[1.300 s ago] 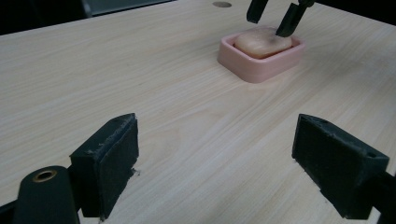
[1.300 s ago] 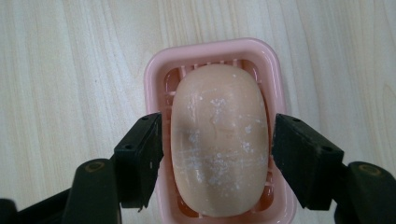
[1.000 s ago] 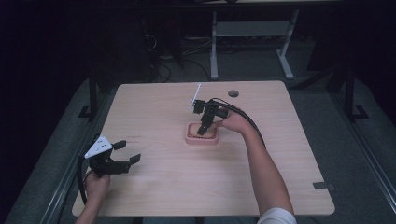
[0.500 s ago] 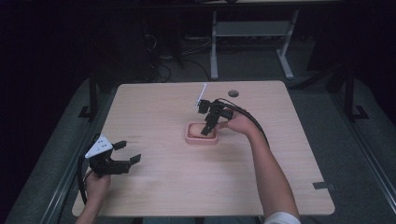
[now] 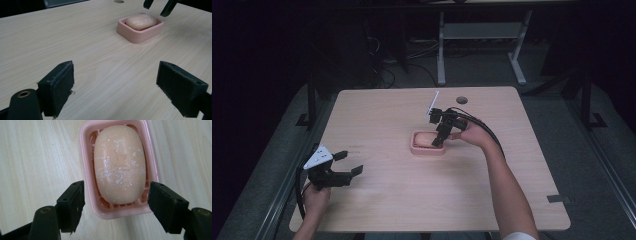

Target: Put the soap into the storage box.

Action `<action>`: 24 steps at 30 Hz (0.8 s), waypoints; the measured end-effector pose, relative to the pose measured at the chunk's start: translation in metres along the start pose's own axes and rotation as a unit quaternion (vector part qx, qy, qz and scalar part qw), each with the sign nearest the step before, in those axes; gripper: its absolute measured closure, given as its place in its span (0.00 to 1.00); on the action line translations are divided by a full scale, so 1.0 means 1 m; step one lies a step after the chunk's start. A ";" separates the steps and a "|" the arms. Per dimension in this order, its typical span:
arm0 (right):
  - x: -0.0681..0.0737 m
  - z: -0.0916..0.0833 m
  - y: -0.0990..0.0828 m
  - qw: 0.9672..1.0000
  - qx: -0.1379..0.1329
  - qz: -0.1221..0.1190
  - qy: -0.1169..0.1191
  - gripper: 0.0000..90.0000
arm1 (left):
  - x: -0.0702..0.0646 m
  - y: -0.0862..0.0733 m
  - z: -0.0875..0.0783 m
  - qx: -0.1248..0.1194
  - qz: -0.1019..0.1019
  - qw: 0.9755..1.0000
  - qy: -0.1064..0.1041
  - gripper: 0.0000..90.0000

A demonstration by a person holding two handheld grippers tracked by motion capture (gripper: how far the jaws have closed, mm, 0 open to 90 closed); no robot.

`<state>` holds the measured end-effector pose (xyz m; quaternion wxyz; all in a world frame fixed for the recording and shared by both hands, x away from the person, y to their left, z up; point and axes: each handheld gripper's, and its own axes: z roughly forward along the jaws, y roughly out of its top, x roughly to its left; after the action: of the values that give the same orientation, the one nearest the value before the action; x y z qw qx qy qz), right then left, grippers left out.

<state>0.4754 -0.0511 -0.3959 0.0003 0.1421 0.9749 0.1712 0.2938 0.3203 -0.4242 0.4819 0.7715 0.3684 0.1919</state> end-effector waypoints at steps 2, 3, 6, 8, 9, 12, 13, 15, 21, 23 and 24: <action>0.001 -0.001 -0.001 1.000 -0.002 0.000 0.000 0.33 | 0.000 0.000 0.000 0.000 -0.001 1.000 0.000 0.16; 0.001 -0.001 -0.002 1.000 -0.002 0.000 0.000 0.33 | 0.000 0.000 0.000 0.001 -0.001 1.000 0.000 0.16; 0.003 -0.002 -0.004 1.000 0.000 0.000 -0.001 0.33 | -0.001 0.000 0.000 0.000 -0.001 1.000 0.000 0.16; 0.004 -0.003 -0.006 1.000 -0.001 0.002 0.000 0.33 | -0.001 0.000 0.001 0.001 -0.001 1.000 0.000 0.16; 0.004 -0.003 -0.007 1.000 -0.001 0.003 -0.001 0.33 | 0.000 0.000 0.001 0.001 -0.001 1.000 0.000 0.16; 0.004 -0.003 -0.012 1.000 -0.001 0.005 -0.001 0.33 | 0.000 0.000 0.001 0.001 -0.001 1.000 0.000 0.16; 0.005 -0.003 -0.013 1.000 -0.002 0.007 0.000 0.33 | 0.000 0.000 0.001 0.001 -0.001 1.000 0.000 0.16; 0.004 -0.003 -0.015 1.000 0.002 0.010 0.002 0.32 | 0.000 0.000 0.001 0.001 0.000 1.000 -0.001 0.16; 0.007 -0.005 -0.022 1.000 -0.002 0.010 -0.001 0.33 | -0.001 0.000 0.001 0.002 0.000 1.000 0.000 0.16; 0.009 -0.006 -0.024 1.000 -0.003 0.012 -0.001 0.33 | -0.001 0.000 0.001 0.002 -0.001 1.000 0.000 0.16; 0.009 -0.007 -0.025 1.000 -0.003 0.012 -0.002 0.33 | -0.001 0.000 0.001 0.002 0.000 1.000 -0.001 0.16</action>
<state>0.4593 -0.0730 -0.3973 0.0001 0.1544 0.9726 0.1740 0.2943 0.3191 -0.4250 0.4802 0.7728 0.3685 0.1907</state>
